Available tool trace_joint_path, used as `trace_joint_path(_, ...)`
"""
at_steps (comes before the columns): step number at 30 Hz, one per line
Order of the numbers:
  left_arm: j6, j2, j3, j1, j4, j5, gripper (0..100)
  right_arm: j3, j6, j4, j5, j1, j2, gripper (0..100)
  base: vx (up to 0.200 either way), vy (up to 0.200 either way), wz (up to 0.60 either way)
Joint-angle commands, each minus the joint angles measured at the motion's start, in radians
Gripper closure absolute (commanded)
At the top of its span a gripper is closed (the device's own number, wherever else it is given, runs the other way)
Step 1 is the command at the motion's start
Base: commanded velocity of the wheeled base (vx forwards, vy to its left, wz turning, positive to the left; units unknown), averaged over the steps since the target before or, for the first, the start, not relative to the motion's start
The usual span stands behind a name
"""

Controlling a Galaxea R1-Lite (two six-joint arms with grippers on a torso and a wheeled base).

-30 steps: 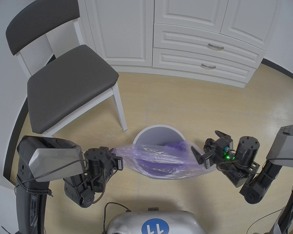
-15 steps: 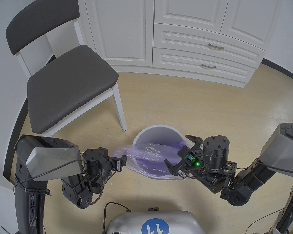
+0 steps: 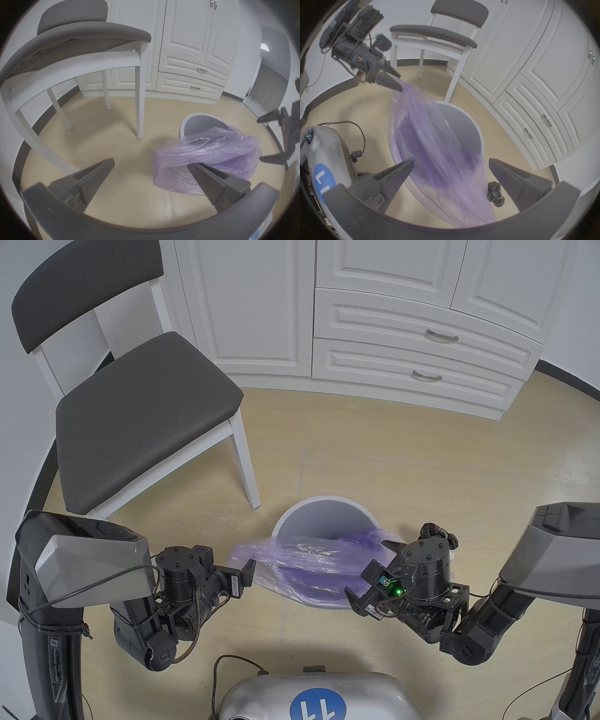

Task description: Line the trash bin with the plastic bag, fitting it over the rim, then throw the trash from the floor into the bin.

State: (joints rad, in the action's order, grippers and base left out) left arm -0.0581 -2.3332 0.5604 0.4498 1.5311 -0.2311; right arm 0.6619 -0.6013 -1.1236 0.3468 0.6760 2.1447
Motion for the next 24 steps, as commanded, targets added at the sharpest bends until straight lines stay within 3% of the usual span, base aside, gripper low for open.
trace_joint_path(1,0.0,0.02,0.001,-0.01,0.0,0.001,0,0.033,0.0,0.001,0.0,-0.018,0.073,0,0.0,0.0,0.0)
trace_joint_path(19,0.001,0.028,0.004,-0.022,0.001,0.003,0,0.222,-0.002,0.033,0.034,-0.047,0.184,0,0.0,0.0,0.0)
trace_joint_path(20,0.001,0.028,0.004,-0.023,0.001,0.003,0,0.223,0.0,0.031,0.034,-0.047,0.179,100,0.0,0.0,0.0)
trace_joint_path(24,0.001,0.026,0.004,-0.028,0.001,0.003,0,0.216,0.0,0.027,0.032,-0.045,0.149,100,0.0,0.0,0.0)
